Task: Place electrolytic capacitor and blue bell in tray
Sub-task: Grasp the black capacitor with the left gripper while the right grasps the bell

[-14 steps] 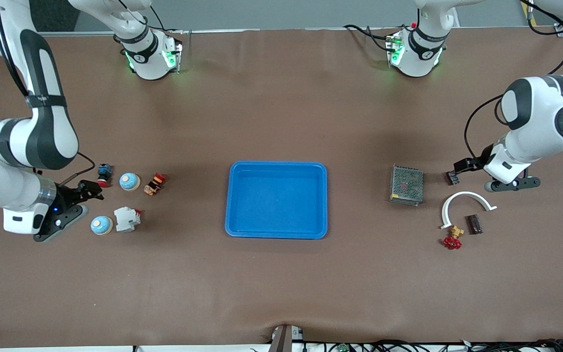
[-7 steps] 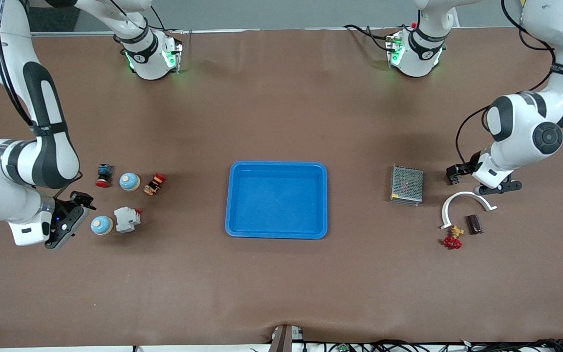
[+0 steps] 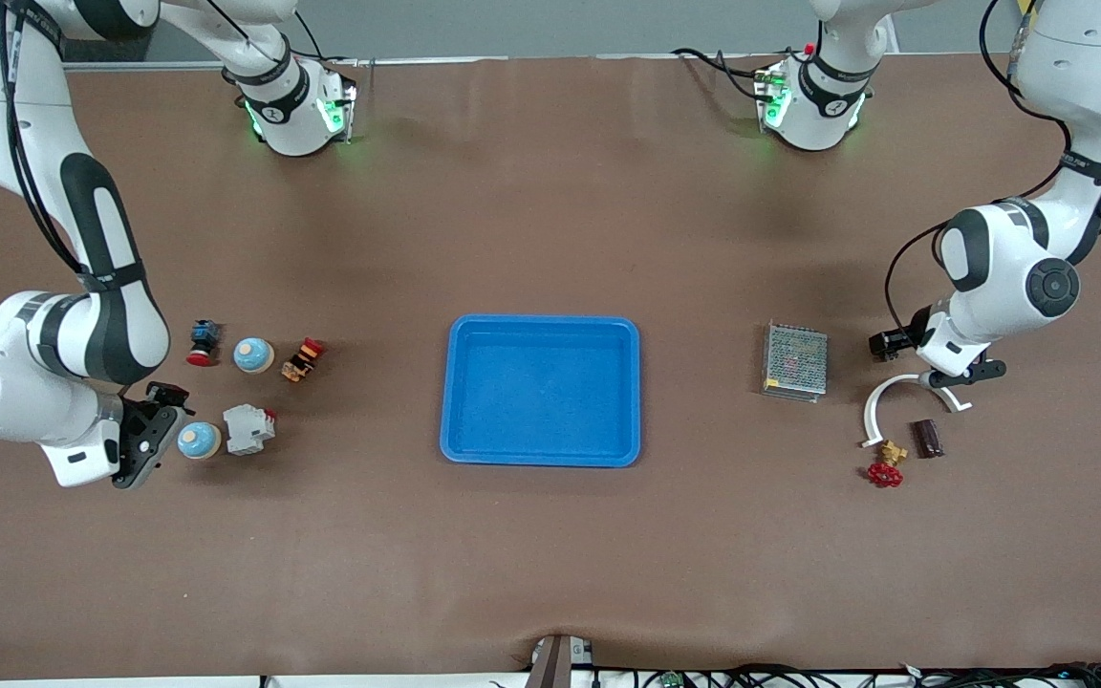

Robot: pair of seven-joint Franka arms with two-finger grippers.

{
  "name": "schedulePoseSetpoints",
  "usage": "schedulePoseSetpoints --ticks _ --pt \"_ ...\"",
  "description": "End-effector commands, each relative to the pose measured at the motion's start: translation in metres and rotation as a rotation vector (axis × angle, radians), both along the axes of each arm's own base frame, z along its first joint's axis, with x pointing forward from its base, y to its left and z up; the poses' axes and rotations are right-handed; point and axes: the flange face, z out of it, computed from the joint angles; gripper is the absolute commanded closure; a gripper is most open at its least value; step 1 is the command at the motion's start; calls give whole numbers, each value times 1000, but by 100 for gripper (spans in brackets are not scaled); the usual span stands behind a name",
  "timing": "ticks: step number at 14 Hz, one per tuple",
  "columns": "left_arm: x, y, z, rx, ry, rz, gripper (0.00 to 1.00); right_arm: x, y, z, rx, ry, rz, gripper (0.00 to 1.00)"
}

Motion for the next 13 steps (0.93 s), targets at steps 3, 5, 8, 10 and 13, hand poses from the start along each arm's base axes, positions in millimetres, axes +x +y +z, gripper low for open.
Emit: schedulePoseSetpoints --ticks 3,5,8,10,13 --pt "1 0 4 5 -12 8 100 3 -9 -16 1 -2 14 0" --pt "6 -2 24 11 -37 3 100 1 -10 -22 2 7 11 0" --pt "20 -20 77 20 -76 -26 100 -1 -9 -31 7 20 7 0" --pt "39 -48 116 16 -94 -45 100 -3 -10 -39 9 31 5 0" --pt "66 -105 156 0 -97 -18 100 -5 -11 -46 13 41 -2 0"
